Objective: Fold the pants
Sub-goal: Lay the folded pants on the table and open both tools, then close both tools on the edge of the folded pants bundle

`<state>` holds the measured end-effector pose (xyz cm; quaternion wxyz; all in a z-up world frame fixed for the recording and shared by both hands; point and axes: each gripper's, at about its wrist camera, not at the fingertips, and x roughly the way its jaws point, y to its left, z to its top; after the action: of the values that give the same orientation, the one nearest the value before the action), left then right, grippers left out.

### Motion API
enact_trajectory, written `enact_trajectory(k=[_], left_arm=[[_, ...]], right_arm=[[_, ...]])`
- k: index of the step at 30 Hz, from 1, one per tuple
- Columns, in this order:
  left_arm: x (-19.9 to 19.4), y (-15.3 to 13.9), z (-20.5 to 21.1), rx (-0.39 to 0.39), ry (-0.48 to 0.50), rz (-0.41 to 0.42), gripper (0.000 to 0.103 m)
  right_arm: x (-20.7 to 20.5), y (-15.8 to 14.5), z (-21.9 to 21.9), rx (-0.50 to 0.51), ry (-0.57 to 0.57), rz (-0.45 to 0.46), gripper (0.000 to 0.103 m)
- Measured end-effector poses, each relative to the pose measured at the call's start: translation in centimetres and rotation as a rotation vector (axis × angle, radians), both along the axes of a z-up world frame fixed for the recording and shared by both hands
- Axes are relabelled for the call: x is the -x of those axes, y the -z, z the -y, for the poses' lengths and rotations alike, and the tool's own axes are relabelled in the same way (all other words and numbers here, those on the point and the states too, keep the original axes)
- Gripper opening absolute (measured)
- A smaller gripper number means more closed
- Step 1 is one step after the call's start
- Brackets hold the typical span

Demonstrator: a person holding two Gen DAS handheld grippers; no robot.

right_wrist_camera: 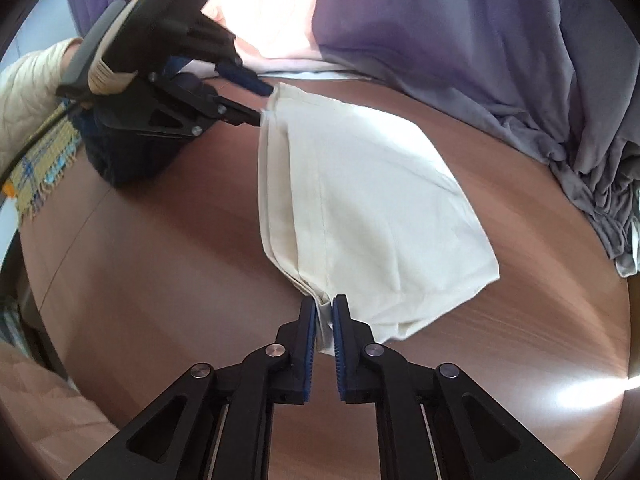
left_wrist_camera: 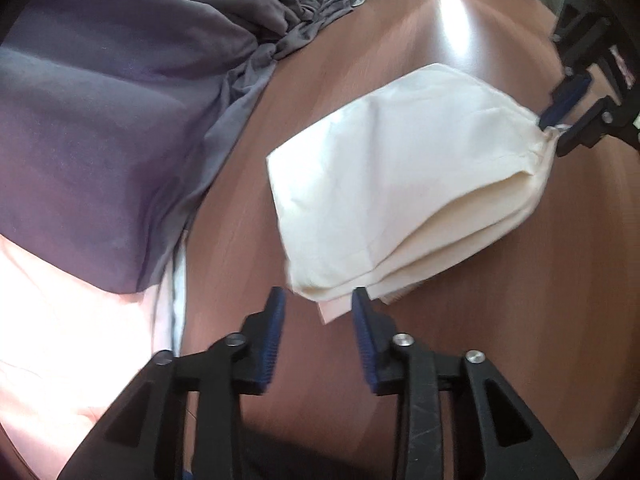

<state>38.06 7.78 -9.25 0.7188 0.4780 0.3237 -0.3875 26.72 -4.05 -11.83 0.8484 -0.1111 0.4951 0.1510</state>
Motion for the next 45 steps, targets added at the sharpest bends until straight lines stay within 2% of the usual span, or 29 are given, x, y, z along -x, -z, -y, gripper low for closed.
enact_trajectory(k=[2, 5, 7, 10, 11, 13, 17, 23, 29, 33, 35, 40, 45], left_arm=[[0.4, 0.1, -0.3, -0.021, -0.013, 0.000, 0.043], [1.0, -0.1, -0.5, -0.020, -0.032, -0.002, 0.043], [1.4, -0.7, -0.5, 0.012, -0.064, 0.004, 0.043], [1.6, -1.7, -0.5, 0.114, -0.185, 0.023, 0.045], [1.4, -1.9, -0.6, 0.162, -0.258, 0.022, 0.048], [1.2, -2.3, -1.0, 0.255, -0.384, -0.015, 0.049], [1.5, -2.2, -1.8, 0.445, -0.610, -0.089, 0.056], [2.8, -1.1, -1.7, 0.575, -0.850, -0.081, 0.062], [2.0, -0.1, -2.5, 0.734, -1.043, -0.157, 0.068], [0.8, 2.0, -2.2, 0.756, -1.130, -0.204, 0.070], [0.0, 3.5, -2.0, 0.759, -1.172, -0.255, 0.070], [-0.7, 5.7, -1.3, 0.800, -1.222, -0.360, 0.070], [-1.1, 6.9, -0.7, 0.797, -1.249, -0.367, 0.068]], right_arm=[[0.4, -0.3, 0.0, -0.007, 0.001, -0.005, 0.022], [0.8, -1.0, 0.0, -0.001, 0.012, 0.012, 0.023], [0.8, -1.5, 0.3, -0.003, 0.022, 0.024, 0.023], [1.1, -2.5, 1.4, -0.022, 0.060, 0.079, 0.023], [1.0, -2.8, 2.0, -0.028, 0.086, 0.101, 0.028], [0.4, -3.1, 3.6, -0.052, 0.142, 0.124, 0.036], [-1.5, -3.5, 7.7, -0.091, 0.272, 0.147, 0.039], [-3.3, -3.6, 11.7, -0.081, 0.363, 0.250, 0.057], [-5.1, -2.1, 12.8, -0.099, 0.331, 0.248, 0.059], [-6.6, -0.2, 13.3, -0.152, 0.330, 0.218, 0.059], [-7.3, 0.8, 13.9, -0.172, 0.347, 0.198, 0.059], [-9.0, 3.1, 14.6, -0.199, 0.350, 0.152, 0.059], [-9.9, 4.7, 14.8, -0.223, 0.318, 0.116, 0.059]])
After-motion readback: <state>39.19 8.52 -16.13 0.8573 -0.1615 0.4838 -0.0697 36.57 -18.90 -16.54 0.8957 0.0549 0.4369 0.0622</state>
